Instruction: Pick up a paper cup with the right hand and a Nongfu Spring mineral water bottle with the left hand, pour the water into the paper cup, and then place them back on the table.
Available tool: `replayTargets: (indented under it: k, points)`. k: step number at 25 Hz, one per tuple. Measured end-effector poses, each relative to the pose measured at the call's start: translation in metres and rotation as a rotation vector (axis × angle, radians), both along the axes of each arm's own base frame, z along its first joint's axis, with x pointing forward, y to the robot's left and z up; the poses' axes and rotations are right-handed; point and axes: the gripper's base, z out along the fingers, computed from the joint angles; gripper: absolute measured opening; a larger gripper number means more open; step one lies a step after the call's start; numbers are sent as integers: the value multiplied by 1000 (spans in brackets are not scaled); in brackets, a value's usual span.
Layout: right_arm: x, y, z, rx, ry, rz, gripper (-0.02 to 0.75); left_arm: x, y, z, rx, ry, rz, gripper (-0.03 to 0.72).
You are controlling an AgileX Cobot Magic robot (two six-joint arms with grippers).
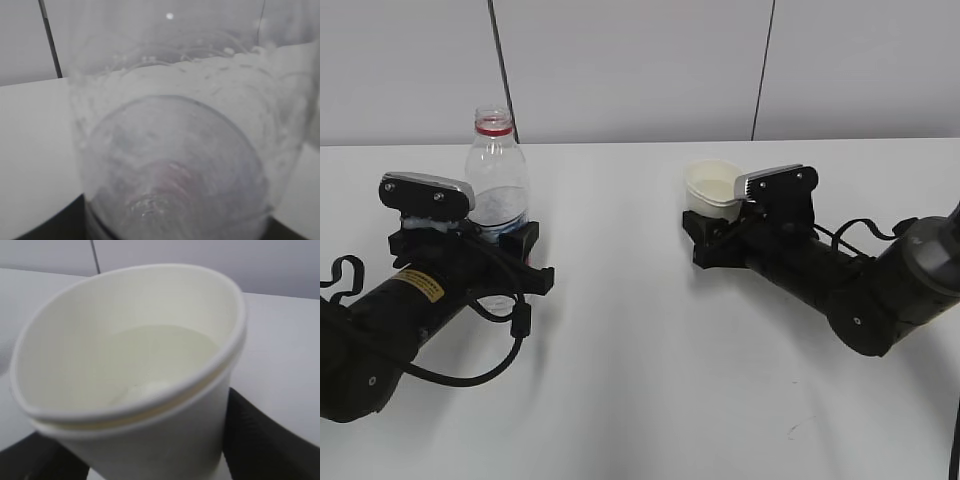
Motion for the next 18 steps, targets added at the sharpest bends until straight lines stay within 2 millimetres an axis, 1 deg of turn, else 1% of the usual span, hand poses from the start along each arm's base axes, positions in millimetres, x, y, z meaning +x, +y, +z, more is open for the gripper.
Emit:
replayTargets:
  k: [3,10,14,18]
  points:
    - [2,-4,-2,0,2,-49,526,0,0,0,0,0,-1,312]
    - [0,-9,-25,10,26,-100,525,0,0,0,0,-1,-1,311]
    - [1,-12,-27,26,17,-139,525,0,0,0,0,-1,-1,311]
    - [0,-12,-29,25,5,-141,525,0,0,0,0,-1,-1,311]
